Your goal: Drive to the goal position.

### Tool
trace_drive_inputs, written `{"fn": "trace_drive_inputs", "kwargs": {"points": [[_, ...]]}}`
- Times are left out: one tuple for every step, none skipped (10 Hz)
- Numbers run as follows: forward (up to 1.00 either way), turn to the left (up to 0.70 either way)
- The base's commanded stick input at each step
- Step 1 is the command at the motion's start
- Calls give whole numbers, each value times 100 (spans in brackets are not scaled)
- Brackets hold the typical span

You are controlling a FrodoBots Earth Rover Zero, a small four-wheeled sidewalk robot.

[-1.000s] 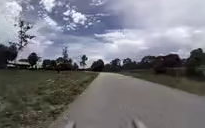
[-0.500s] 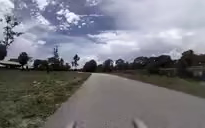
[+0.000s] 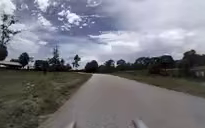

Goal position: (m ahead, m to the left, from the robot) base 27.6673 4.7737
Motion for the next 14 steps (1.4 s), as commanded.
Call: {"fn": "trace_drive_inputs", "kwargs": {"points": [[85, 0], [85, 0], [85, 0], [85, 0], [85, 0], [85, 0], [85, 0], [85, 0], [85, 0], [85, 0], [85, 0], [85, 0], [85, 0], [85, 0]]}}
